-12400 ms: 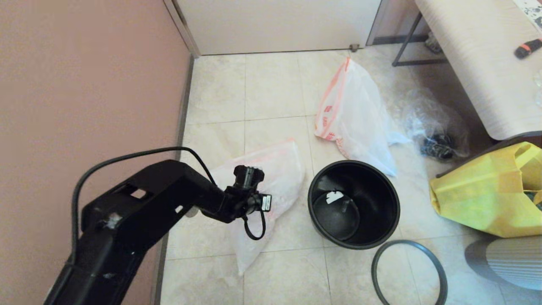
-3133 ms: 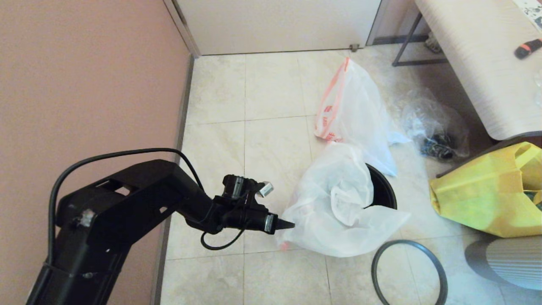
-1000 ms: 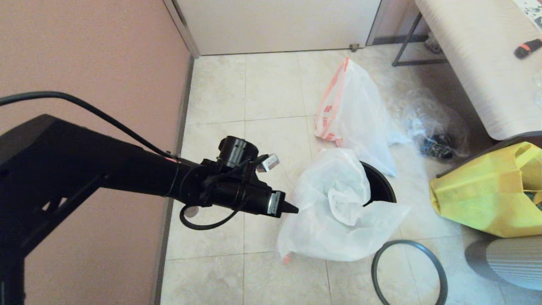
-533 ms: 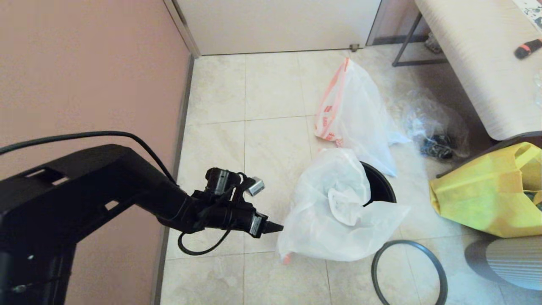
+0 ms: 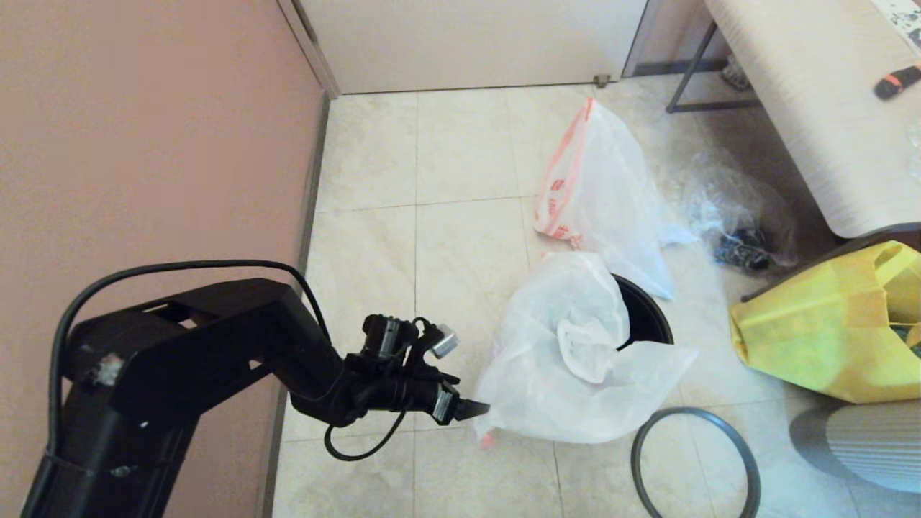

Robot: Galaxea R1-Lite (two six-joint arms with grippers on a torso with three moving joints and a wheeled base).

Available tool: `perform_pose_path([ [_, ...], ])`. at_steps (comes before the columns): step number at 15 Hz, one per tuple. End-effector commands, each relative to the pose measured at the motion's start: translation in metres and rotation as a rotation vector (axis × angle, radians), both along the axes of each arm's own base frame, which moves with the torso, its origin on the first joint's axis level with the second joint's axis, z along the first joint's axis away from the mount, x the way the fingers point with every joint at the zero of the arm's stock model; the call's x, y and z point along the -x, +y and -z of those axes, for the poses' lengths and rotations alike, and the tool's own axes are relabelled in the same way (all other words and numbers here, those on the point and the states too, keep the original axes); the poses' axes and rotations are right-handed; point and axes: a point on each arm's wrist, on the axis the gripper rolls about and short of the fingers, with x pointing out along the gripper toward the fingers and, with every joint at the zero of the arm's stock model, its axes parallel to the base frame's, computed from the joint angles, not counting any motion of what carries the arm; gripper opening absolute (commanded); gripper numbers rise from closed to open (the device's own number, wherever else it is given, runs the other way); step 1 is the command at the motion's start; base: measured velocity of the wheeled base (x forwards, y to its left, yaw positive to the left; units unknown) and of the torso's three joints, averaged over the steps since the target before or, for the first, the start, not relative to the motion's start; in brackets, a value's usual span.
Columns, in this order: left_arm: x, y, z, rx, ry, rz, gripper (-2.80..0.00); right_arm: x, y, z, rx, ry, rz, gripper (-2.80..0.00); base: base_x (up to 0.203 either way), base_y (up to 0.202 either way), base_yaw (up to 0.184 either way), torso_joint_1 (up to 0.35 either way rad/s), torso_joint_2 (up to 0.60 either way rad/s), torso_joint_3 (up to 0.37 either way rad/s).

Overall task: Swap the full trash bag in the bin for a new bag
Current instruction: Put the new garbage bag on the trash can

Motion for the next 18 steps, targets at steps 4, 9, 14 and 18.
perform_pose_path([
  [4,0.002,-0.019,0.003,0.062,0.013,0.114,0.0,0.0,0.0,0.0,0.0,0.002,0.0,-2.8,0.0,0.0,0.0,0.0,0.0,0.0],
  [9,-0.007,-0.031,0.016,0.073,0.025,0.147,0.0,0.0,0.0,0.0,0.001,0.002,0.0,-2.8,0.0,0.0,0.0,0.0,0.0,0.0],
  [14,-0.007,-0.03,0.014,0.077,0.024,0.146,-2.8,0.0,0.0,0.0,0.101,-0.002,-0.005,-2.8,0.0,0.0,0.0,0.0,0.0,0.0],
  [18,-0.006,-0.029,0.006,0.109,0.029,0.17,-2.8,0.0,0.0,0.0,0.001,0.002,-0.001,-2.8,0.0,0.0,0.0,0.0,0.0,0.0],
])
